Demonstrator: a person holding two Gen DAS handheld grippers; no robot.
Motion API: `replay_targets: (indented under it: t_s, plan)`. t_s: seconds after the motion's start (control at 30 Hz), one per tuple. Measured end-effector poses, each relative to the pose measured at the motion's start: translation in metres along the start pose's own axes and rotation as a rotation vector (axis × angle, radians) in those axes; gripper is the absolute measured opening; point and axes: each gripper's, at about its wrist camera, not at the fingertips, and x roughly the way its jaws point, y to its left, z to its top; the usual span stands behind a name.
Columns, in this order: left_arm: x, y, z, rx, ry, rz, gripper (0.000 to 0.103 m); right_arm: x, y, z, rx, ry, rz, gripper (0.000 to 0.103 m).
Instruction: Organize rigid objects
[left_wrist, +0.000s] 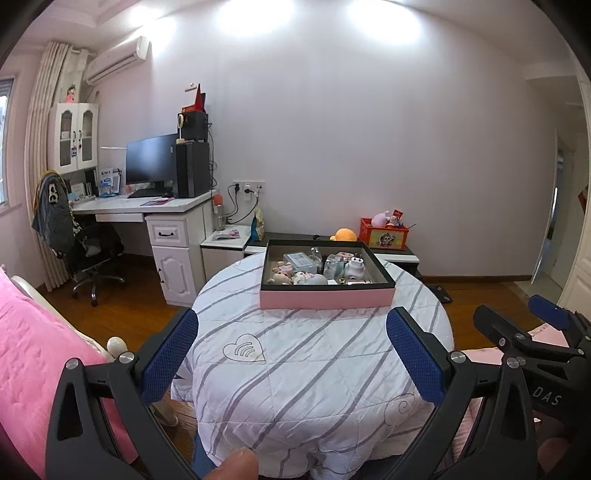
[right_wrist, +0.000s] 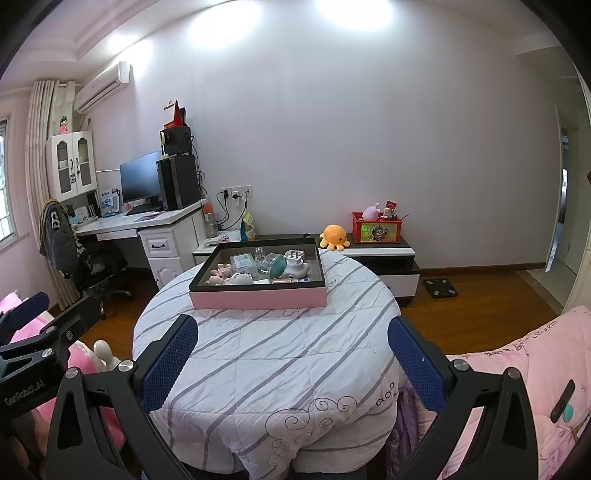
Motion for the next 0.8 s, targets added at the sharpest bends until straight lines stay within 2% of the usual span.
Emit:
replay_targets:
  t_s: [0.8]
  plan:
    - [-0.002,0.0008,-0.0007,-0.002,-0.008,0.006,0.103,0.0019,0.005,-0.0014,-0.019,-0.009,-0.006,0.103]
